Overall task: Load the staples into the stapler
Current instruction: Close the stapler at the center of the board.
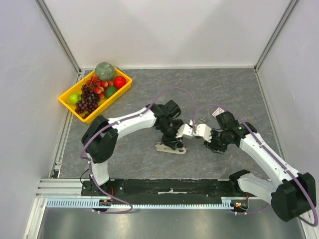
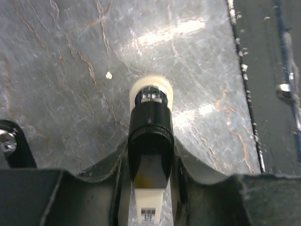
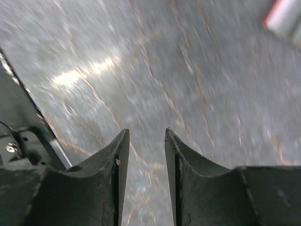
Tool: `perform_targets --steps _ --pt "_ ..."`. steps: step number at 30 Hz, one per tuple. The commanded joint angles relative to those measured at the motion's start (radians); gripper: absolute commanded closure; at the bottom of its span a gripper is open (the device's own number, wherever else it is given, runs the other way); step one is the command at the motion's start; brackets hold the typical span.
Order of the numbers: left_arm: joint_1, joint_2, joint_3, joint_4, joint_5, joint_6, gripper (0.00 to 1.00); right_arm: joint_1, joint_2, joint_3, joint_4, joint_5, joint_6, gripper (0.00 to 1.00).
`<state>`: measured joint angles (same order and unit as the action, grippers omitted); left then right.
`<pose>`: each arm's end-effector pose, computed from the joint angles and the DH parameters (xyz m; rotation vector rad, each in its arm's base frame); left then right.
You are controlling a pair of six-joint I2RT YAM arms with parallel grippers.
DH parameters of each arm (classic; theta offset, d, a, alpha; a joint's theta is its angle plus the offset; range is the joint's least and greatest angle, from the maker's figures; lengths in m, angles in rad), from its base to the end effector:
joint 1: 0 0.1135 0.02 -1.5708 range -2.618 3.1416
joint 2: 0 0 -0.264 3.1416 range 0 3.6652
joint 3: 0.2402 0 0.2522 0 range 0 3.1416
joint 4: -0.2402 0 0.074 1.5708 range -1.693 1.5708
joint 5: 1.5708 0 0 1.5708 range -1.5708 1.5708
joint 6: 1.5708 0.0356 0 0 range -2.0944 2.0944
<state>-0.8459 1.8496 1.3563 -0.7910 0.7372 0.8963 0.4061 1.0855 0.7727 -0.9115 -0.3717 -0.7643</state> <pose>0.2242 -0.2892 0.2079 2.1339 1.6022 -1.0191 0.1646 0.0849 0.2279 -1.5697 2.2077 0.4165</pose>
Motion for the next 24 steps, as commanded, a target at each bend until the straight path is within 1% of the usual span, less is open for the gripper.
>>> perform_targets --steps 1,4,6,7,11,12,16,17,19,20,22,23,24 --pt "-0.248 0.164 0.023 -0.053 -0.387 -0.137 0.93 -0.064 -0.143 0.056 0.338 -0.050 0.095 0.57" --pt "-0.309 0.233 0.047 -0.073 -0.491 -0.166 0.93 -0.133 -0.229 0.042 0.365 -0.062 0.108 0.56" --pt "-0.344 0.285 0.058 -0.085 -0.563 -0.184 0.93 -0.153 -0.255 0.039 0.382 -0.061 0.118 0.55" --pt "-0.375 0.301 0.060 -0.089 -0.573 -0.195 0.93 -0.162 -0.269 0.042 0.393 -0.061 0.129 0.55" --pt "-0.432 0.373 0.070 -0.114 -0.604 -0.221 0.93 -0.165 -0.282 0.048 0.396 -0.070 0.140 0.55" --pt "-0.438 0.381 0.072 -0.113 -0.625 -0.223 0.93 -0.165 -0.285 0.045 0.395 -0.072 0.140 0.55" --pt "-0.433 0.376 0.067 -0.087 -0.630 -0.244 0.93 -0.171 -0.295 0.037 0.393 -0.072 0.138 0.55" --pt "-0.433 0.366 0.066 -0.080 -0.631 -0.246 0.90 -0.171 -0.297 0.037 0.395 -0.070 0.137 0.55" --pt "-0.432 0.349 0.053 -0.053 -0.648 -0.253 0.79 -0.173 -0.297 0.042 0.395 -0.070 0.137 0.55" --pt "-0.430 0.339 0.049 -0.045 -0.656 -0.254 0.68 -0.173 -0.294 0.045 0.396 -0.070 0.137 0.55" --pt "-0.418 0.304 0.035 -0.033 -0.673 -0.255 0.56 -0.174 -0.292 0.048 0.398 -0.065 0.138 0.54" --pt "-0.415 0.289 0.029 -0.016 -0.677 -0.254 0.40 -0.174 -0.292 0.048 0.399 -0.056 0.138 0.54" --pt "-0.410 0.257 0.017 -0.008 -0.685 -0.255 0.28 -0.174 -0.294 0.048 0.401 -0.053 0.140 0.54"
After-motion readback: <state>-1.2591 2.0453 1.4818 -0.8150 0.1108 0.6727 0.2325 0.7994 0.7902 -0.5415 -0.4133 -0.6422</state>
